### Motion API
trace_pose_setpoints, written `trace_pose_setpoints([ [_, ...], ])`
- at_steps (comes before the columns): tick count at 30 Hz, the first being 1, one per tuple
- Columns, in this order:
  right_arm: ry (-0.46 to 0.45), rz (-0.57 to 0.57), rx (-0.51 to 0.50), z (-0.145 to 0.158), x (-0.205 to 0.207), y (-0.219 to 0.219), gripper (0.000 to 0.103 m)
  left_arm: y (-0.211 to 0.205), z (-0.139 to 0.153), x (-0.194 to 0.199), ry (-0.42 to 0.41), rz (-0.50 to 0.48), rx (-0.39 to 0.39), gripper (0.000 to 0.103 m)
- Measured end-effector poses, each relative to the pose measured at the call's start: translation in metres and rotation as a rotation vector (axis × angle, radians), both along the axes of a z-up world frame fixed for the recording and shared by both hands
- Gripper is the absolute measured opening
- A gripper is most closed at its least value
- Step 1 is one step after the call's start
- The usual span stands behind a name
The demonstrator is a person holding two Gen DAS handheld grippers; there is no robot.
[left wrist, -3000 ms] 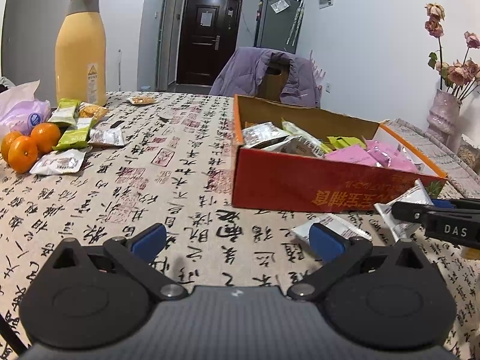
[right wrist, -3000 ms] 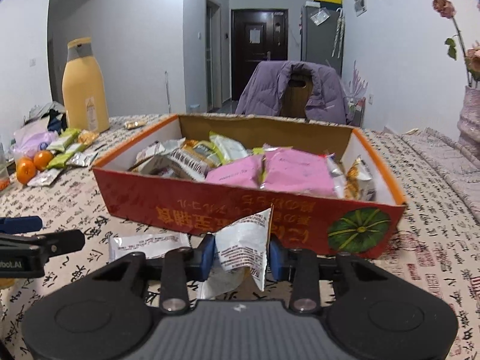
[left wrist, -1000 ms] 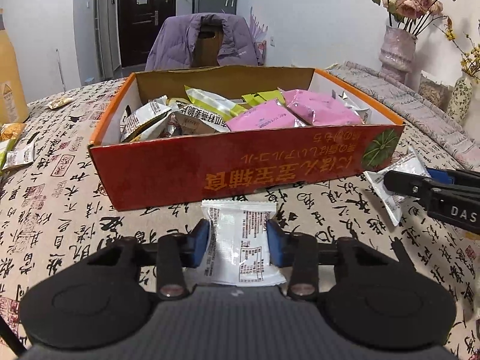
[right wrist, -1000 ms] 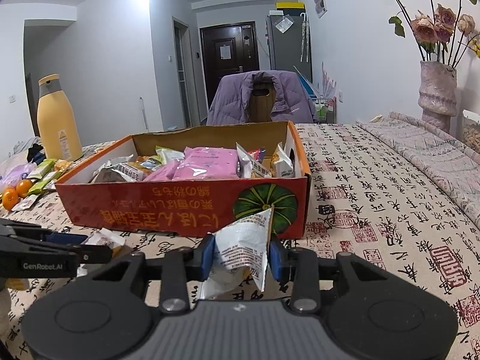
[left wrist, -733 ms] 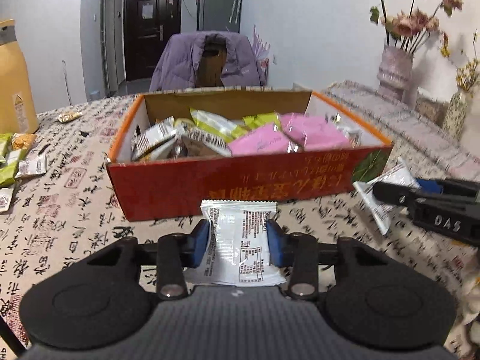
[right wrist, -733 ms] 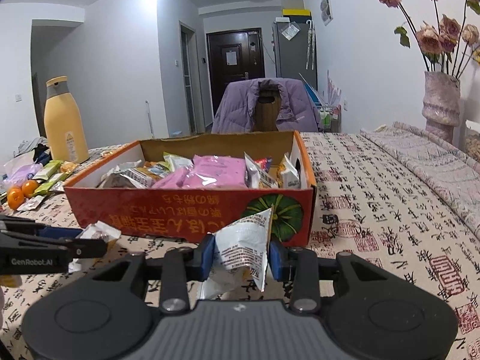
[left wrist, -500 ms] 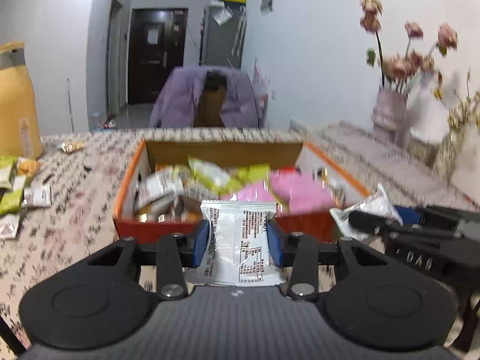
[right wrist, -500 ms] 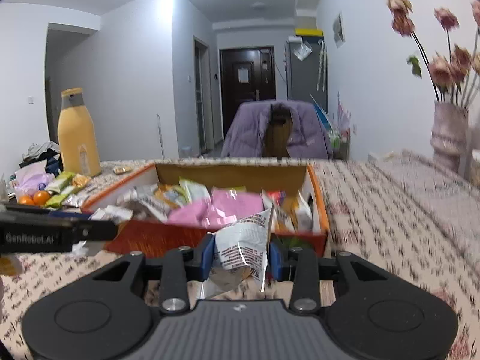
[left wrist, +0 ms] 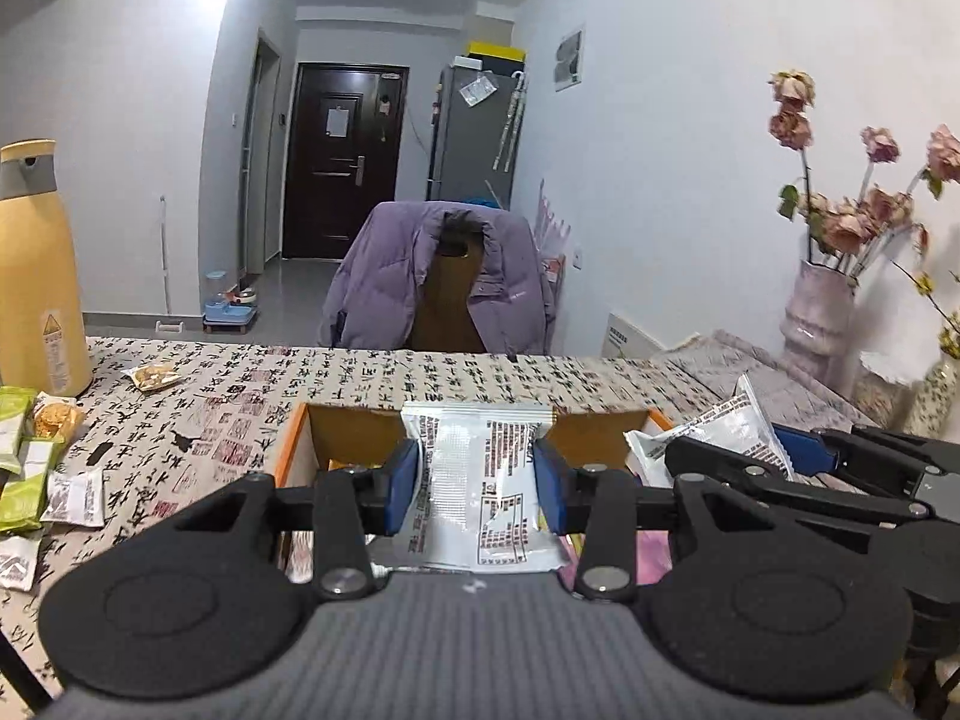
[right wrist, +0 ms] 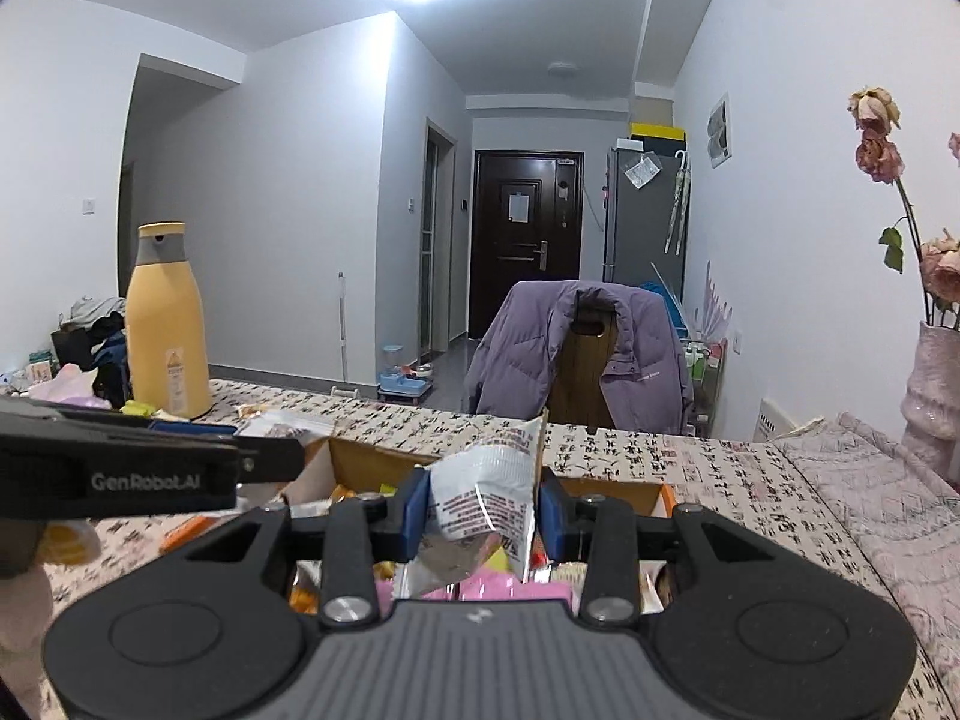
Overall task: Organize snacks
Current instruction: 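Carry both white packets over the box, then open both grippers over the box to drop the white packets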
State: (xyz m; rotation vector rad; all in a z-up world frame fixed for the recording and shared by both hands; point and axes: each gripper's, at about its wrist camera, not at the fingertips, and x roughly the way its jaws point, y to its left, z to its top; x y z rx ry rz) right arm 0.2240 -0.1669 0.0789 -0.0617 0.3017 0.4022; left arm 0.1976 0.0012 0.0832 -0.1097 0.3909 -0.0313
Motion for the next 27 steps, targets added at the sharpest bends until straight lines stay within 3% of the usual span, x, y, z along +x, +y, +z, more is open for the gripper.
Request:
trace_pose_setpoints([
  [8, 0.037, -0.021, 0.049, -0.036, 0.037, 0.004, 0.036, 0.003, -0.036, 0.034, -0.006, 0.081, 0.024, 0.042],
  [14, 0.096, -0.022, 0.034, -0.052, 0.047, 0.005, 0.036, 0.005, -0.054, 0.043, 0.032, 0.073, 0.049, 0.042],
  [17, 0.122, -0.033, 0.04, -0.058, 0.052, 0.002, 0.037, 0.005, -0.059, 0.044, 0.043, 0.085, 0.053, 0.046],
  [19, 0.124, -0.033, 0.035, -0.059, 0.053, 0.003, 0.039, 0.003, -0.061, 0.047, 0.05, 0.093, 0.065, 0.06],
  [22, 0.136, -0.055, 0.022, -0.057, 0.055, 0.005, 0.058, 0.002, -0.06, 0.048, 0.05, 0.14, 0.085, 0.089],
  [25, 0.153, -0.076, 0.031, -0.052, 0.058, -0.001, 0.085, 0.008, -0.055, 0.051, 0.061, 0.197, 0.072, 0.103],
  [26, 0.158, -0.076, 0.032, -0.05, 0.06, -0.002, 0.101, 0.011, -0.054, 0.051, 0.062, 0.207, 0.052, 0.103],
  [27, 0.16, -0.077, 0.031, -0.049, 0.061, -0.004, 0.103, 0.014, -0.053, 0.052, 0.071, 0.198, 0.034, 0.103],
])
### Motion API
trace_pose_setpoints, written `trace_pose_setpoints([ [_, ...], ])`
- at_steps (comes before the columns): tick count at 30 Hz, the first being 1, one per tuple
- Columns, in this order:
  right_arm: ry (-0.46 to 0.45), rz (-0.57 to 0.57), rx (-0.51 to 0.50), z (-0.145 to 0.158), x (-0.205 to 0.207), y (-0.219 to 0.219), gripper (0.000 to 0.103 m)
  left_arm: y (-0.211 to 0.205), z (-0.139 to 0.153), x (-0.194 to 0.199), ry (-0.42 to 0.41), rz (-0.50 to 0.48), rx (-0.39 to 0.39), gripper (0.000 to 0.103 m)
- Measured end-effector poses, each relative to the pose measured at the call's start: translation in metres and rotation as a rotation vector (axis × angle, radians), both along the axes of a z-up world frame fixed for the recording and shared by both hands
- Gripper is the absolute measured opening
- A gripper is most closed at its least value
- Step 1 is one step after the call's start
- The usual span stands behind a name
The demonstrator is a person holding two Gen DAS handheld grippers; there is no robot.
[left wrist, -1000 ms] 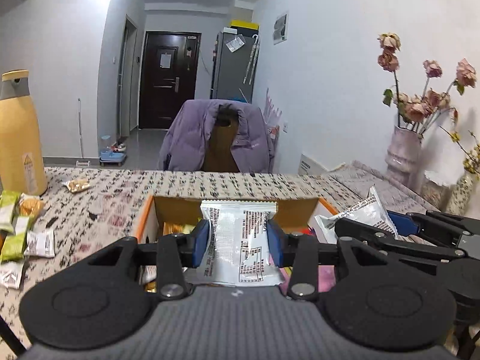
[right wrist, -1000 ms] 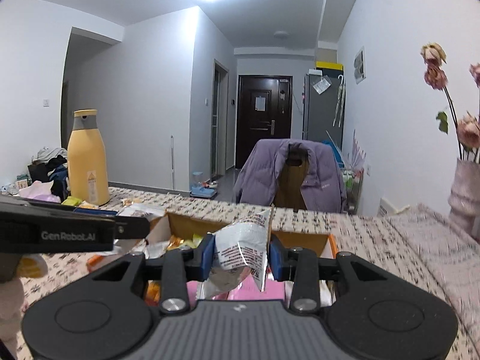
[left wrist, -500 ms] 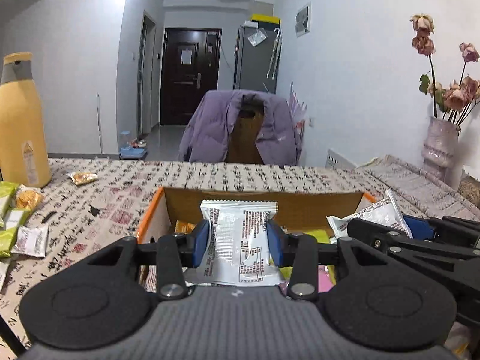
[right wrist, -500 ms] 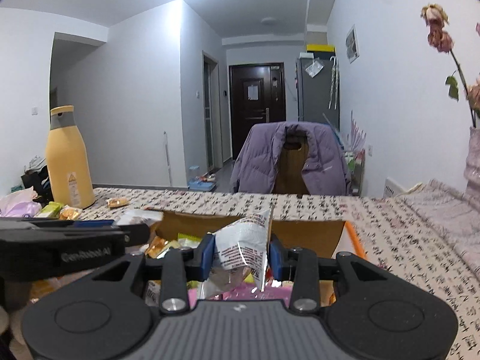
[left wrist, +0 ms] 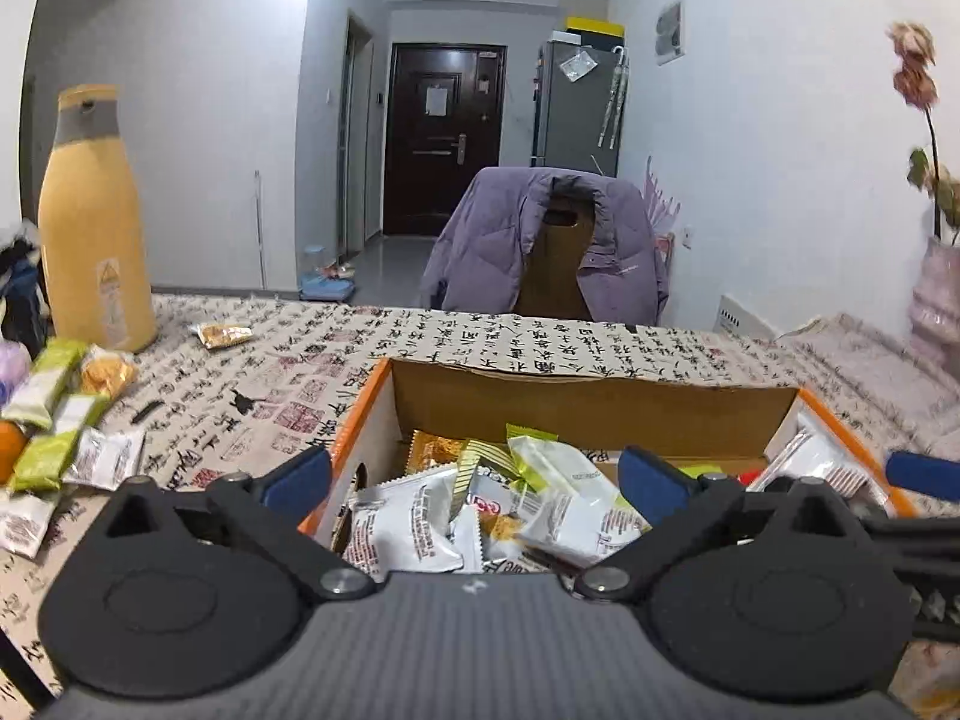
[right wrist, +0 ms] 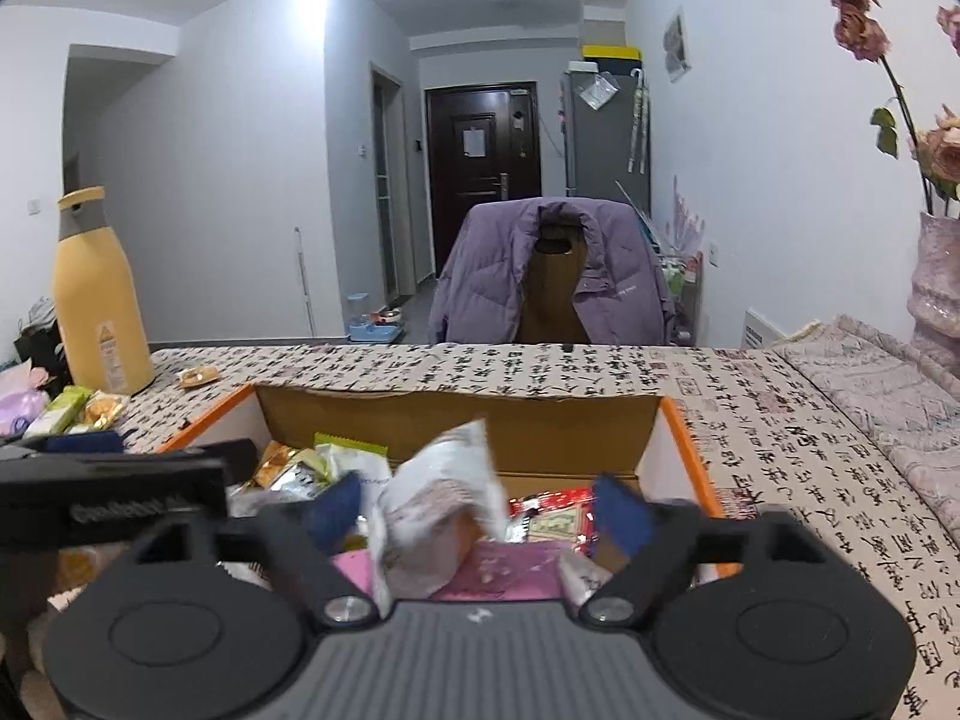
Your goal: Organize snacks
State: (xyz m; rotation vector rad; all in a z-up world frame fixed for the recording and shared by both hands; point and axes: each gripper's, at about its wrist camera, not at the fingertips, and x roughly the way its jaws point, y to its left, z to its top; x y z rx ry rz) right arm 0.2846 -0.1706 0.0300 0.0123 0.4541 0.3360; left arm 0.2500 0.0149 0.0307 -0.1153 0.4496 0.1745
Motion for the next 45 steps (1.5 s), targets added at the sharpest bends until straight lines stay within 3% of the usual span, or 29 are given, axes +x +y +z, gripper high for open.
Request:
trace_pose_setpoints([
  [6, 0.011, -0.038, -0.027, 0.0, -0.003, -0.006, 0.103, -0.005, 0.003, -0.003, 0.005, -0.005, 0.038, 0.103],
  [17, 0.022, -0.085, -0.029, 0.005, -0.028, -0.024, 0.103, -0.002, 0.009, -0.03, 0.003, -0.017, 0.027, 0.103],
  [28, -0.016, -0.013, -0.069, 0.012, -0.107, -0.028, 0.103, 0.008, 0.018, -0.106, -0.029, -0.061, -0.029, 0.103],
  [35, -0.012, 0.012, -0.082, 0.008, -0.156, -0.033, 0.103, 0.002, 0.01, -0.159, -0.039, -0.099, -0.012, 0.103],
  [45, 0.03, 0.008, -0.055, -0.006, -0.186, -0.046, 0.103, -0.008, -0.004, -0.196, -0.018, -0.125, 0.005, 0.103],
])
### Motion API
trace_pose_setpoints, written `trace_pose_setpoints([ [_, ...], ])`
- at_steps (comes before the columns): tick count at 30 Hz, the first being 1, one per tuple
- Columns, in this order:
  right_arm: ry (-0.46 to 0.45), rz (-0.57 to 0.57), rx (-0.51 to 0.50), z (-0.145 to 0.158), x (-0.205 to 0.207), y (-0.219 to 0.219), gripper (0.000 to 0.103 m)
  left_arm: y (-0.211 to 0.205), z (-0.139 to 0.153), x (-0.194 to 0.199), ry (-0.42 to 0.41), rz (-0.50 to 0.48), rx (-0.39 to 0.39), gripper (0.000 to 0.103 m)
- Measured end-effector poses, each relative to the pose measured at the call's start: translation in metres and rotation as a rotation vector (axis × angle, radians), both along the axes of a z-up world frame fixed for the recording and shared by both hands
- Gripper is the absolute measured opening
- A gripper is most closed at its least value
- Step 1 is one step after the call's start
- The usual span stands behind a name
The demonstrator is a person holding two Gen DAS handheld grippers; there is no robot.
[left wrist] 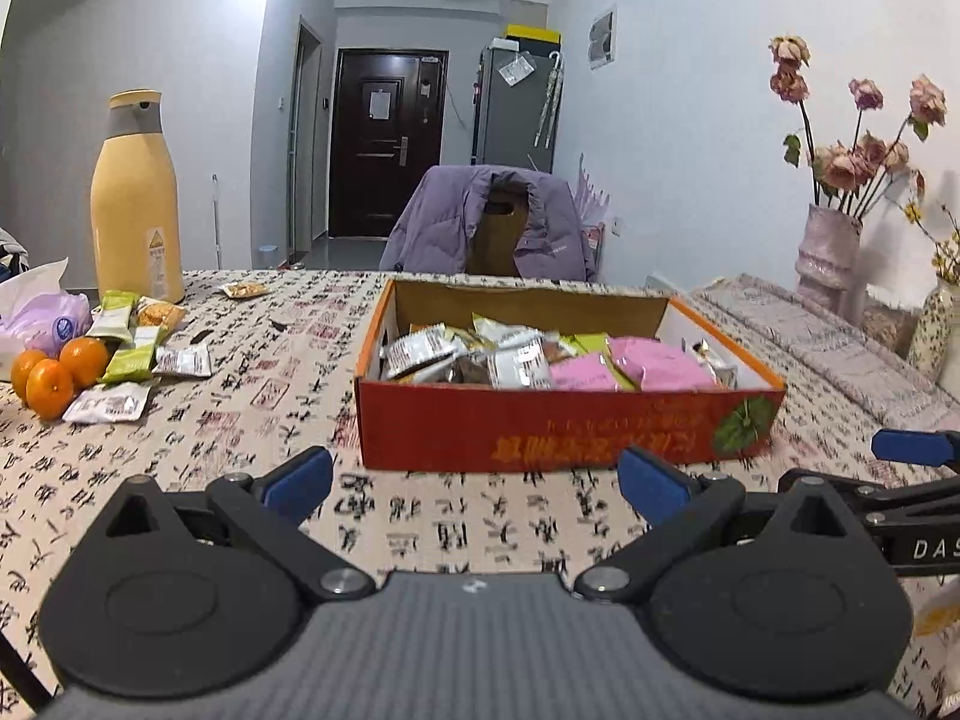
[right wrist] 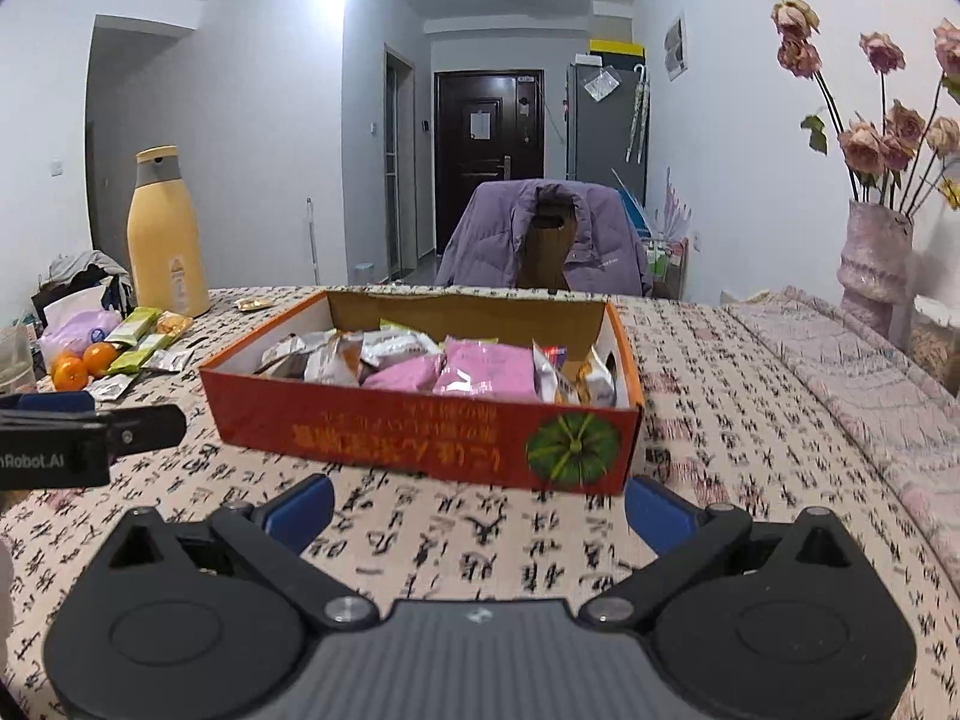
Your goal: Organize snacks
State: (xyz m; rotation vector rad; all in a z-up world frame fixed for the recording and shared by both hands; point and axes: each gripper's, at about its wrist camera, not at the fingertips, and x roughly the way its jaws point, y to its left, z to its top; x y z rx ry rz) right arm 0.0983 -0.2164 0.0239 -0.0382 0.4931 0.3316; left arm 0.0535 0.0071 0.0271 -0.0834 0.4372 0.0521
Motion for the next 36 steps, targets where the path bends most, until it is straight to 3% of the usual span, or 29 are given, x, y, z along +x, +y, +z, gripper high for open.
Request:
trace_pose_setpoints([
  [13, 0.05, -0.011, 0.02, -0.014, -0.007, -0.008, 0.103, 0.002, -0.015, -0.009, 0.054, 0.0, -0.002, 0.103],
  [36, 0.056, -0.01, 0.022, -0.015, -0.007, -0.008, 0.103, 0.0, -0.016, -0.009, 0.063, -0.001, 0.004, 0.103],
])
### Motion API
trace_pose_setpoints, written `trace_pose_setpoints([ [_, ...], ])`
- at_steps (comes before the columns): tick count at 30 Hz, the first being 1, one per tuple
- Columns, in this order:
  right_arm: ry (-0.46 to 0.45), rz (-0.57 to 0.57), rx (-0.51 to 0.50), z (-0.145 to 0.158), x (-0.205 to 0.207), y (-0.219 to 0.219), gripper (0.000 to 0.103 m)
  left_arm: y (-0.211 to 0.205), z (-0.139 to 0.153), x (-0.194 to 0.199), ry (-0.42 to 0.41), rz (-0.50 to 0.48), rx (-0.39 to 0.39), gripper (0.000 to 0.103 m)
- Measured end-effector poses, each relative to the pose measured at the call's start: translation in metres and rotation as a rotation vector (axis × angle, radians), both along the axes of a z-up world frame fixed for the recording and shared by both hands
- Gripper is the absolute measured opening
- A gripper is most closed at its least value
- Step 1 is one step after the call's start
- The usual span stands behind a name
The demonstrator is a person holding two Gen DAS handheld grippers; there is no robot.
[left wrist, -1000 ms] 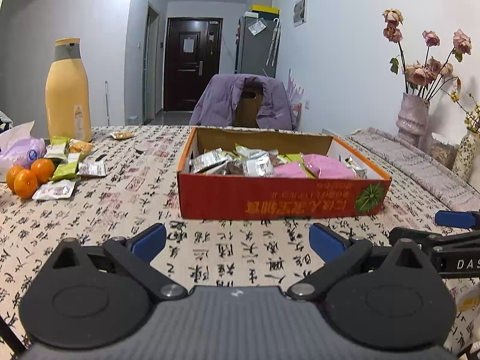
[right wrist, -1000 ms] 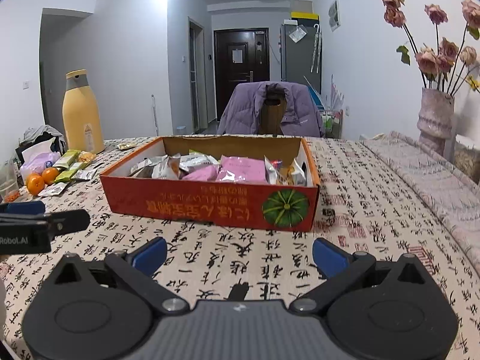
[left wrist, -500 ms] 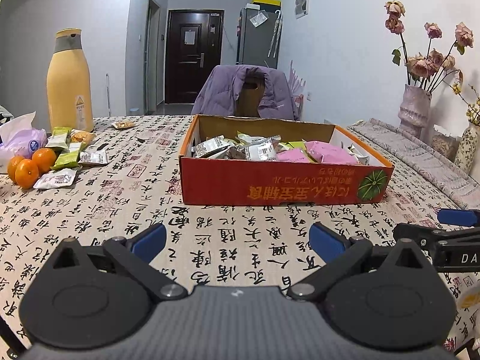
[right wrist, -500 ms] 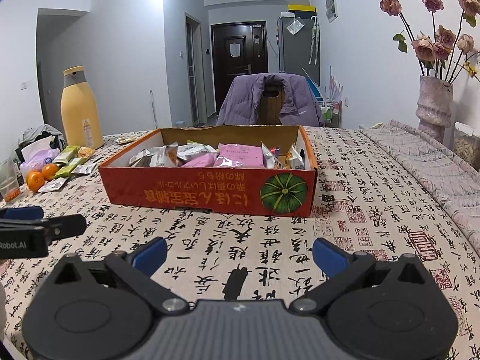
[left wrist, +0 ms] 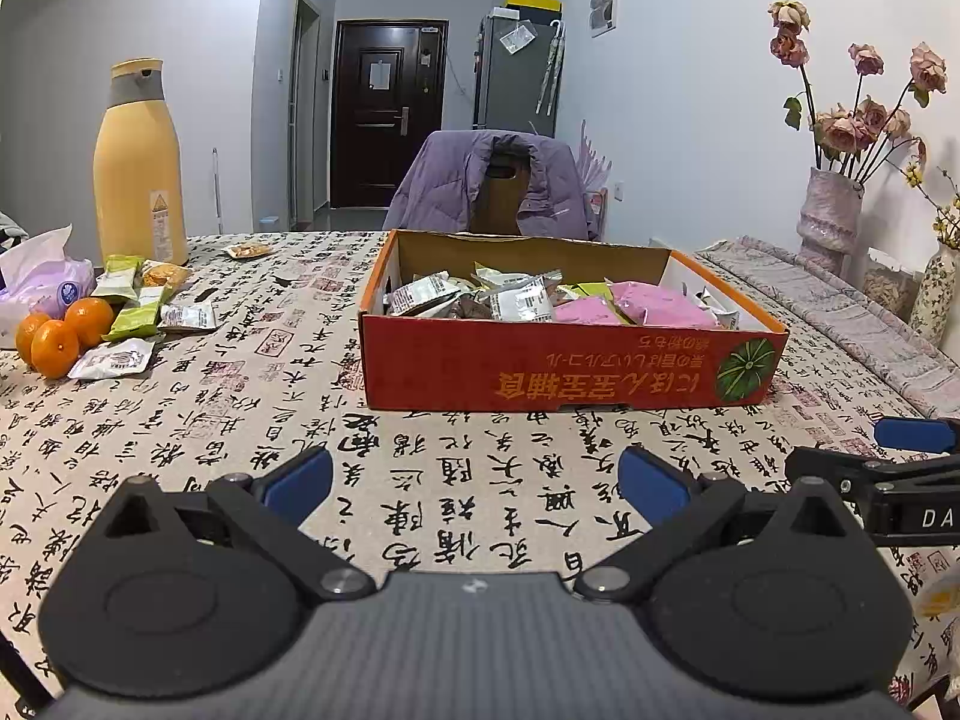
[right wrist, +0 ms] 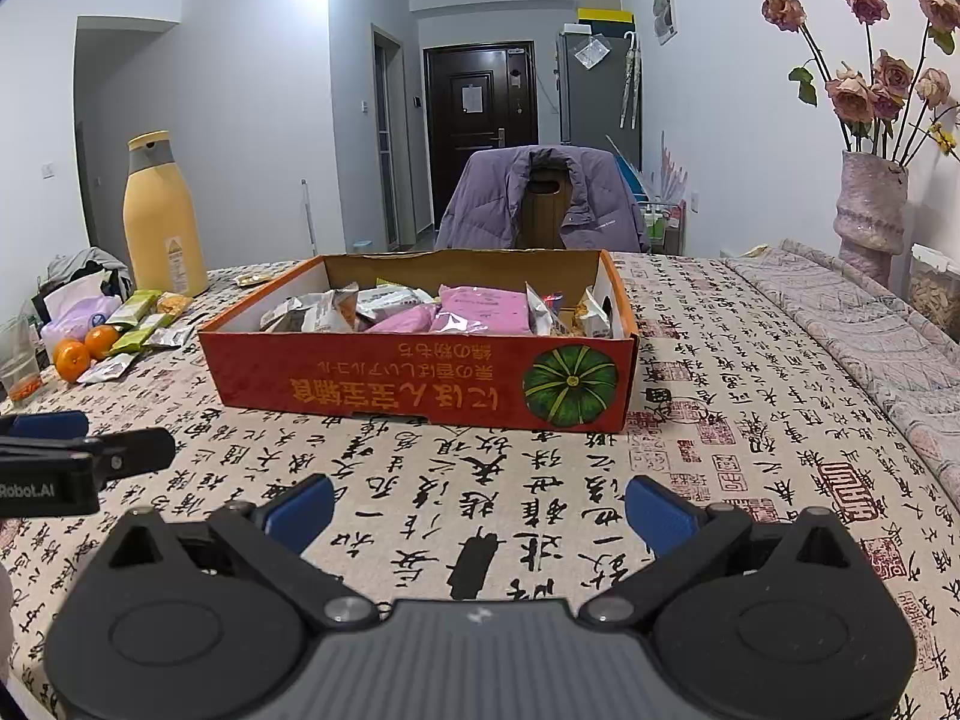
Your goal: Organize snacks
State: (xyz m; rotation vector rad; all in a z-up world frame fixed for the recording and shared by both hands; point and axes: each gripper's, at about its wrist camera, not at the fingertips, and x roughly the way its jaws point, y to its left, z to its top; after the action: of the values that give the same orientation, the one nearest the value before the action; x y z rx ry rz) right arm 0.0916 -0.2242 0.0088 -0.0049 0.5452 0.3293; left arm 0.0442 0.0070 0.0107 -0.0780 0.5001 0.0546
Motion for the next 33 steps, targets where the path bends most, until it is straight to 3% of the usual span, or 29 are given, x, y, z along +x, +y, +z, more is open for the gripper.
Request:
trace_pose_setpoints([
  [33, 0.001, 0.0, -0.002, -0.0006, -0.0003, 0.0002, 0.103, -0.0024, 0.0005, -0.0024, -0.01, -0.012, 0.004, 0.103],
])
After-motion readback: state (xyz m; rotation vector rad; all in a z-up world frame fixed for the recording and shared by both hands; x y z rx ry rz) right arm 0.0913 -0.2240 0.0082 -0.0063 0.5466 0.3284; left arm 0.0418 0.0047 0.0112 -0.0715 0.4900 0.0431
